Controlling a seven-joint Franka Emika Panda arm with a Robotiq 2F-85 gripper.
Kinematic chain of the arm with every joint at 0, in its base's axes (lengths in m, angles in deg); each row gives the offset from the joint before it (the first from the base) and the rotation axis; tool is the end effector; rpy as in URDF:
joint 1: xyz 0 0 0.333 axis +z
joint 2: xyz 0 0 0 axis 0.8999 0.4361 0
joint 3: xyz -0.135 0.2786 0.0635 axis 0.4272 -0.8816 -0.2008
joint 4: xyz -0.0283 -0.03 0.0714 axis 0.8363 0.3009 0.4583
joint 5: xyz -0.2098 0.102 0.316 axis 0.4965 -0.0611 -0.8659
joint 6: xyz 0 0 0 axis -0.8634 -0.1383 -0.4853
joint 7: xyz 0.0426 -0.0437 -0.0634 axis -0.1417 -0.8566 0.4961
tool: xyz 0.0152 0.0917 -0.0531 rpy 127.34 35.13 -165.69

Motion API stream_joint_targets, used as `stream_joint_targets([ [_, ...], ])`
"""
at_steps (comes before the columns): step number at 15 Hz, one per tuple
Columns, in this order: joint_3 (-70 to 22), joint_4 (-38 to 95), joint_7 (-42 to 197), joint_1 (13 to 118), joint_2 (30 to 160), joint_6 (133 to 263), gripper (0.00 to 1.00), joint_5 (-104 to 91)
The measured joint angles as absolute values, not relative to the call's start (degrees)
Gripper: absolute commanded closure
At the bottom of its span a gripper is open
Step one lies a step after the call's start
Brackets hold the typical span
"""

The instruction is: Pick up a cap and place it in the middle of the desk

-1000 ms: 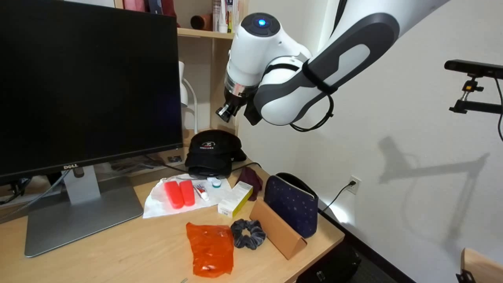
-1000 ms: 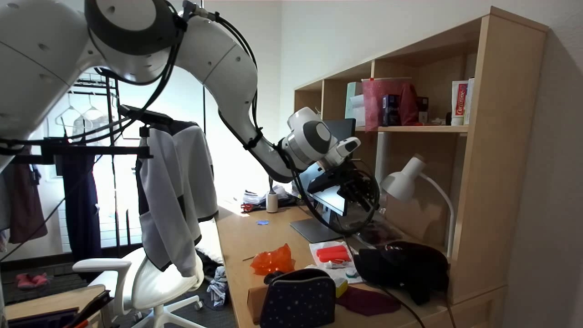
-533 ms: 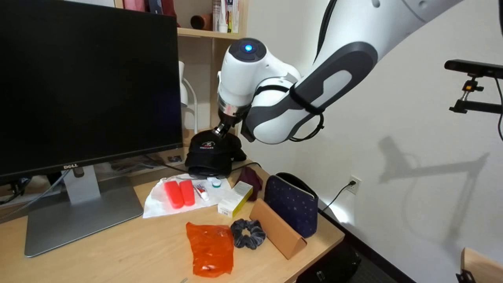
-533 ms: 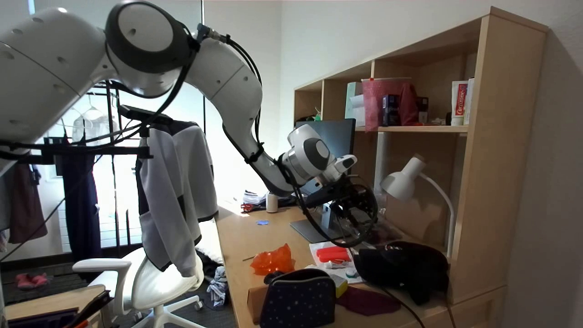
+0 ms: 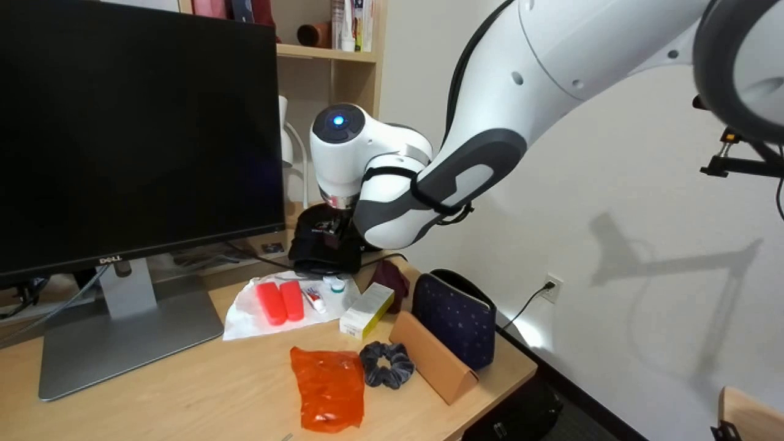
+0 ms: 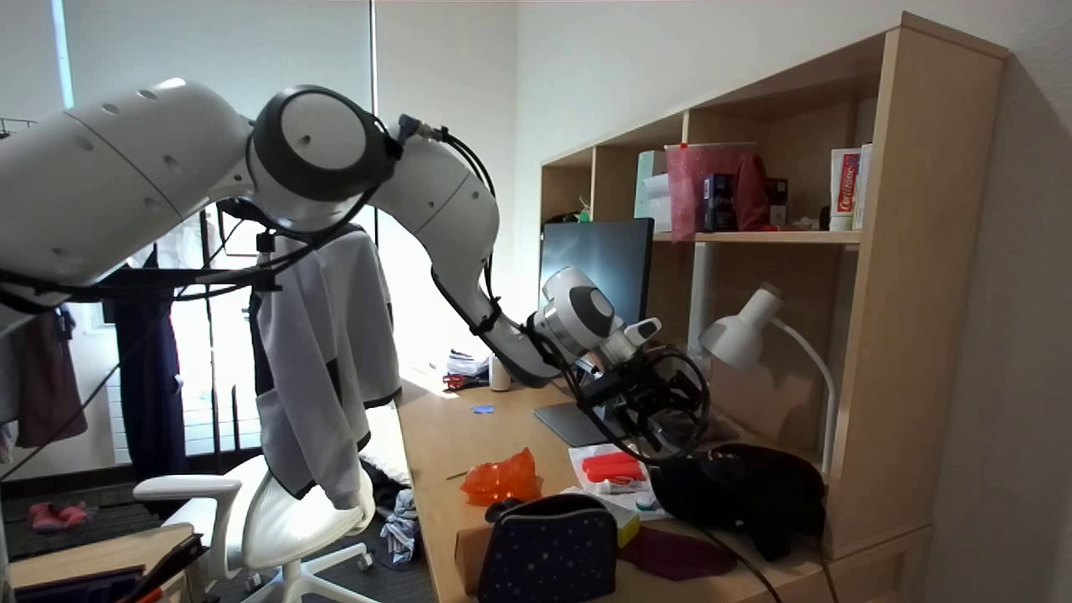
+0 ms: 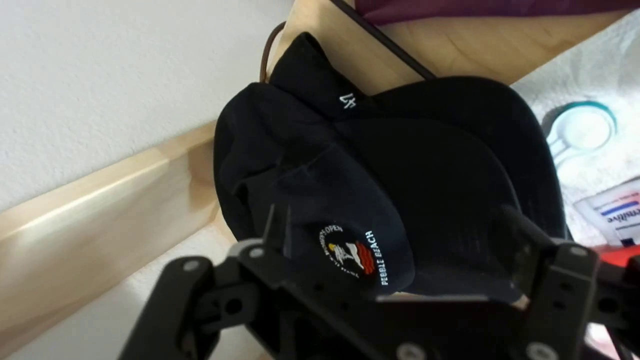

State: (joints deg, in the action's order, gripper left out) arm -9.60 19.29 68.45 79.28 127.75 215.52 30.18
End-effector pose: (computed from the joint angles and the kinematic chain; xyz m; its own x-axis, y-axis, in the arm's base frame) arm 0.7493 0.0295 0.2197 0.8536 0.4719 0.2205 0.2530 -0.7457 0.6164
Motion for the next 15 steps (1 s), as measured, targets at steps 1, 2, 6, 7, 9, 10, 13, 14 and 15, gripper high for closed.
stream_joint_targets([
  [1,-9.6,17.48,69.19,79.3,129.18,213.82,0.0,30.34],
  [2,-9.66,15.71,69.98,79.29,130.64,212.27,0.0,30.47],
  [6,-10.89,10.01,73.59,79.2,135.89,208.26,0.0,30.48],
  [7,-11.19,8.84,74.12,79.16,137.01,207.77,0.0,30.48],
  [9,-11.81,6.94,74.79,78.85,138.76,207.55,0.0,30.48],
  [10,-12.19,6.11,75.03,78.58,139.41,207.56,0.0,30.48],
  [13,-12.48,4.0,75.22,78.25,140.84,207.56,0.0,30.48],
  [14,-12.41,3.31,75.22,78.16,141.25,207.56,0.0,30.48],
  [15,-12.34,2.63,75.22,78.03,141.65,207.58,0.0,30.48],
])
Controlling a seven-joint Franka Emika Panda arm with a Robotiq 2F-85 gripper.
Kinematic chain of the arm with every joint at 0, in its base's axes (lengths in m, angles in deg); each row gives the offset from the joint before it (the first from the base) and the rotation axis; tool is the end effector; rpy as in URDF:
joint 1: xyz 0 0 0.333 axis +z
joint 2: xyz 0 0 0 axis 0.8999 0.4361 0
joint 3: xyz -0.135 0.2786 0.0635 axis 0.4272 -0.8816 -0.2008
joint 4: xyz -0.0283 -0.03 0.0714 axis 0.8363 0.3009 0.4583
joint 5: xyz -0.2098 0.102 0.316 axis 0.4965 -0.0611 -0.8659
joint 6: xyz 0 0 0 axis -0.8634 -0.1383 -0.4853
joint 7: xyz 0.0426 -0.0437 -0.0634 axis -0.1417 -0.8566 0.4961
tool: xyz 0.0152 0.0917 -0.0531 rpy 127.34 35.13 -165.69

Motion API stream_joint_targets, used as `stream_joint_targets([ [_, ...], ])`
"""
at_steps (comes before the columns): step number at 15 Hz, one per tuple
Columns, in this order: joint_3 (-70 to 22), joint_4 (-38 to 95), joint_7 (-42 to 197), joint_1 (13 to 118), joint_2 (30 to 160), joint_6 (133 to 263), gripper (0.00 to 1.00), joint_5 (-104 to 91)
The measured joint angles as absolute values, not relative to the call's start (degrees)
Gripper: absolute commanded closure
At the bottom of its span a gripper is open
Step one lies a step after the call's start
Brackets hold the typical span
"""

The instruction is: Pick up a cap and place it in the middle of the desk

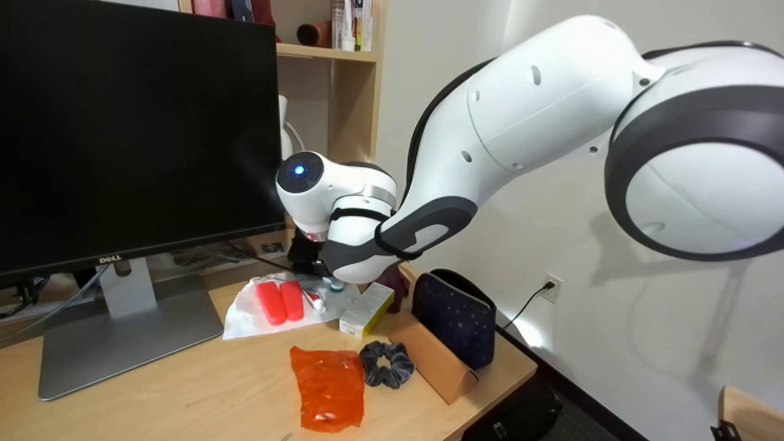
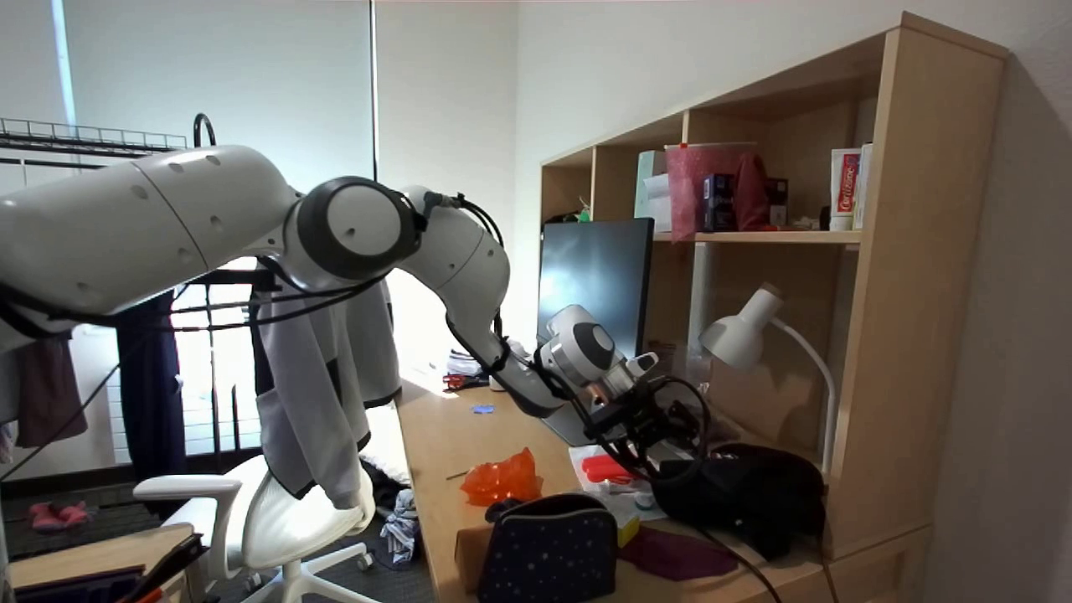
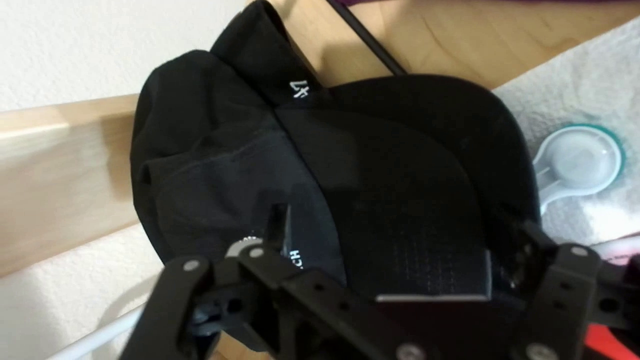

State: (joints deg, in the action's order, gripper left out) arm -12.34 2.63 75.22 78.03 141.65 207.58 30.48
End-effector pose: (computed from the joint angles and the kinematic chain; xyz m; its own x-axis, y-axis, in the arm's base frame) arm 0.7799 0.0531 0.1519 0.8304 0.5525 0.0716 0.3727 -0.6464 0.6658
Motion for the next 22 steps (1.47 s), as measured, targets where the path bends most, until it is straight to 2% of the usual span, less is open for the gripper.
stream_joint_targets([
  [1,-12.26,2.06,75.22,77.85,141.97,207.61,0.0,30.48],
  [2,-12.07,1.55,75.22,77.72,142.23,207.65,0.17,30.48],
  [3,-11.74,1.04,75.18,77.65,142.51,207.67,0.26,30.48],
  [13,-10.59,-0.28,75.13,76.99,143.21,208.35,0.9,30.48],
  [16,-10.47,-0.6,73.78,76.36,142.88,209.64,0.96,30.46],
  [22,-6.05,1.03,63.33,75.26,138.98,218.01,0.92,30.39],
])
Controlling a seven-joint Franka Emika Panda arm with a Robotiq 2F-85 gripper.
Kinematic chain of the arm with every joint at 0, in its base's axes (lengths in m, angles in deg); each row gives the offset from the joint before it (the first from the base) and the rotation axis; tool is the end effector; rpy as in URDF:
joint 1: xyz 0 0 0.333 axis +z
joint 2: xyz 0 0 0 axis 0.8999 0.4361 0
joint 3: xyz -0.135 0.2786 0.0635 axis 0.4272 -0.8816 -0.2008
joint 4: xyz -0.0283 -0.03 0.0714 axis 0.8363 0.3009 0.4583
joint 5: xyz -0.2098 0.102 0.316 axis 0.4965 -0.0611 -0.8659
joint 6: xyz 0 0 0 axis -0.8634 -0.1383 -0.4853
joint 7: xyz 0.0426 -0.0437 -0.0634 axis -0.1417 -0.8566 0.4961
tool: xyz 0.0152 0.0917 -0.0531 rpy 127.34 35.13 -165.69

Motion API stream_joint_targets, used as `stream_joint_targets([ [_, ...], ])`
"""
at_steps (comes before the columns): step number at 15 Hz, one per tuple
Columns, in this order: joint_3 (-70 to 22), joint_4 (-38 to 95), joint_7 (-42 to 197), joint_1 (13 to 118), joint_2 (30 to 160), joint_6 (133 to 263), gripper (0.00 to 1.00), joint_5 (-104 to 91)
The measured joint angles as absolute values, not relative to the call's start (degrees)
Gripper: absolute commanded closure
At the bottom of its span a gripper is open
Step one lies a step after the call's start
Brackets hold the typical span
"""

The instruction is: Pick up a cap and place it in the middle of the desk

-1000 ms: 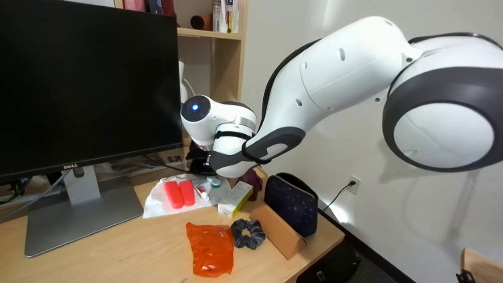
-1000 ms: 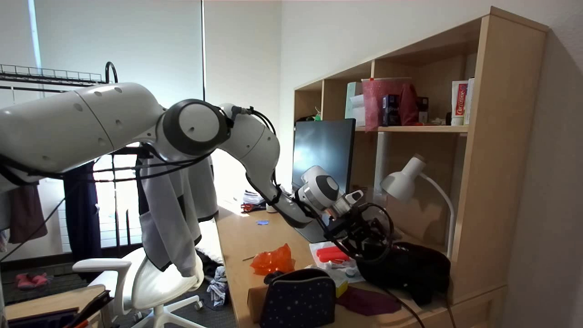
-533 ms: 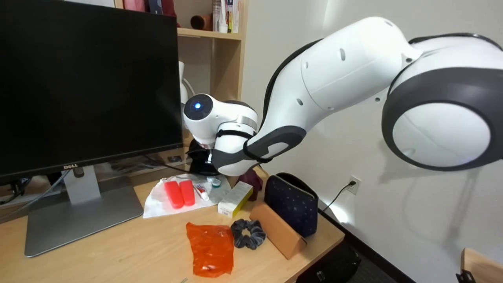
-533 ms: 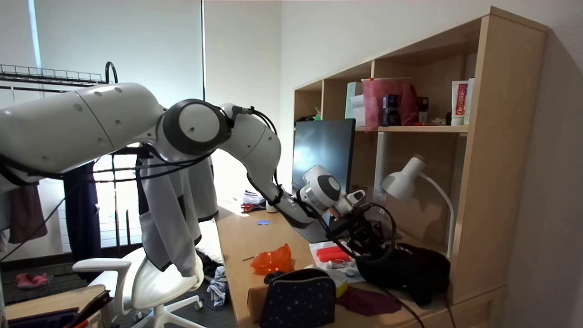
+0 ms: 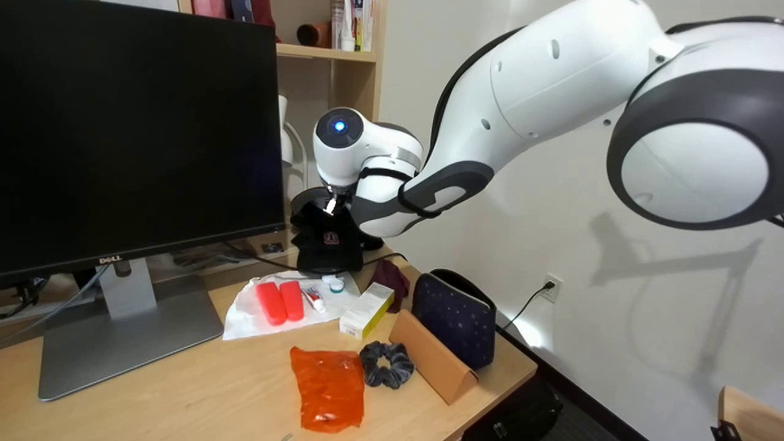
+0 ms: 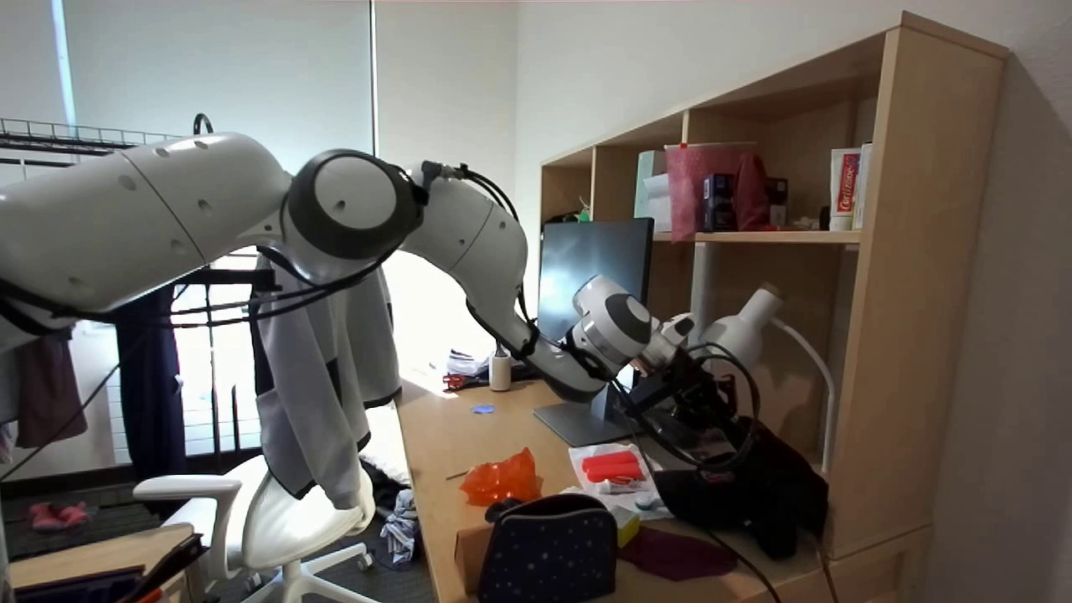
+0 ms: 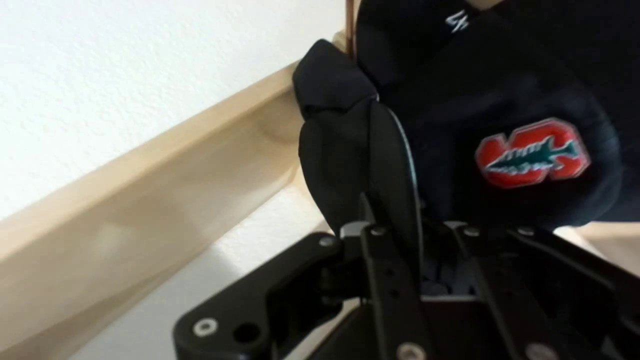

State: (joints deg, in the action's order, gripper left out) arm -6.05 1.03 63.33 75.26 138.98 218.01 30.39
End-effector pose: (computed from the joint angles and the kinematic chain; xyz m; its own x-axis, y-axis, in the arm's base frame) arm 0.8045 -0.0135 0.2281 0.8166 0.4410 0.3724 0.0929 -0.7373 0.6692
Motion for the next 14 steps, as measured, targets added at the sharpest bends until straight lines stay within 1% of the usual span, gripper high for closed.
stream_joint_targets([
  [4,0.96,7.08,53.65,77.8,133.5,225.0,0.93,30.58],
  [7,7.57,14.33,46.84,82.29,128.78,231.22,0.93,32.56],
  [14,23.94,34.0,36.09,100.16,119.67,242.61,0.92,41.19],
])
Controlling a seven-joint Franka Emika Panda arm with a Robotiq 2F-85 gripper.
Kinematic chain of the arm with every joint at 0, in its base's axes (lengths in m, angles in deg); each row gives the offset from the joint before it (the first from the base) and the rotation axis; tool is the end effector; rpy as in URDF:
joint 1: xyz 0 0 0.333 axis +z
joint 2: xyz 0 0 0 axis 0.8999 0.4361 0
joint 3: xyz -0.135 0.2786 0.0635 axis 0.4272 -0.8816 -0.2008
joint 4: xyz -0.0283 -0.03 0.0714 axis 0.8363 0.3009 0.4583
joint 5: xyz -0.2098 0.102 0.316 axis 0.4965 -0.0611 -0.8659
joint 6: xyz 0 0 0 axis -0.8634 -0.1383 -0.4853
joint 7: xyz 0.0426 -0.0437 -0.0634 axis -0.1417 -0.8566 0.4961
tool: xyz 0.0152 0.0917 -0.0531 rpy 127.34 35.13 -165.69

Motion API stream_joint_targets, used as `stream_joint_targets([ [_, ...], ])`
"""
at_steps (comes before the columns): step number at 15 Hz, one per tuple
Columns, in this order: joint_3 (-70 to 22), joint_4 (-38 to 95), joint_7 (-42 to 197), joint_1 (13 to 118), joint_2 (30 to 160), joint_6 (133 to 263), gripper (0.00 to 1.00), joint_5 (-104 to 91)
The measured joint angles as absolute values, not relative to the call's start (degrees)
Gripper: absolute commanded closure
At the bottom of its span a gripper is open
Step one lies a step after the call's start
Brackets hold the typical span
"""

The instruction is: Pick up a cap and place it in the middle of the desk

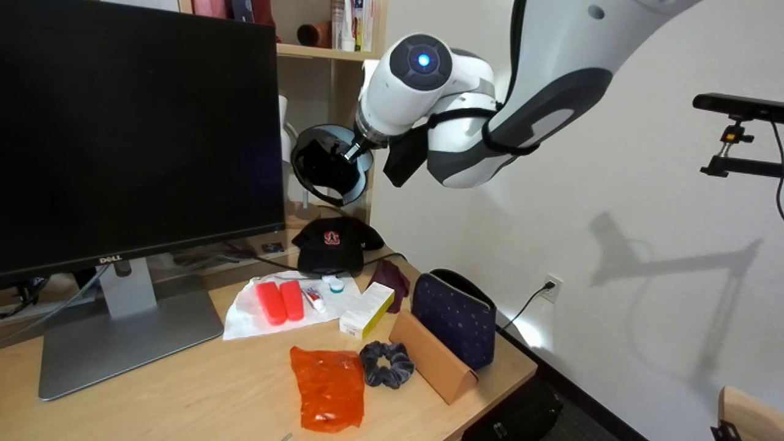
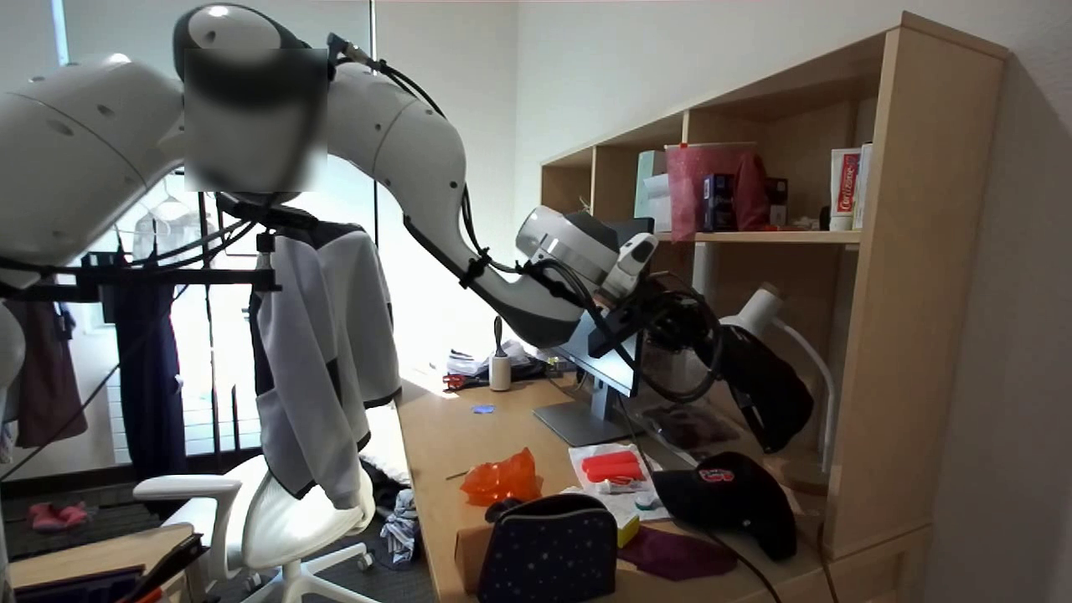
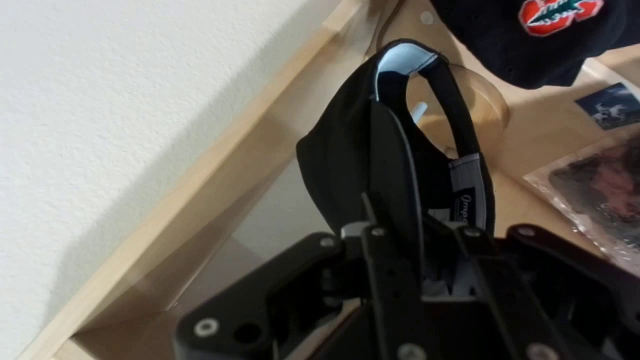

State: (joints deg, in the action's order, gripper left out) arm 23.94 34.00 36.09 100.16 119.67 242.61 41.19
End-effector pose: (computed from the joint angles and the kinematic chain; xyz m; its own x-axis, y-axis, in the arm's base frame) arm 0.7062 -0.0078 0.3470 0.6578 0.3939 0.6420 -0.0728 -0.8151 0.5747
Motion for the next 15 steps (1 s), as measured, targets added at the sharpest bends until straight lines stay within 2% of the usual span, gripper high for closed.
stream_joint_targets([
  [7,32.92,51.48,35.91,113.5,108.82,250.52,0.91,49.45],
  [15,31.59,53.63,36.21,113.48,106.16,247.72,0.92,49.71],
])
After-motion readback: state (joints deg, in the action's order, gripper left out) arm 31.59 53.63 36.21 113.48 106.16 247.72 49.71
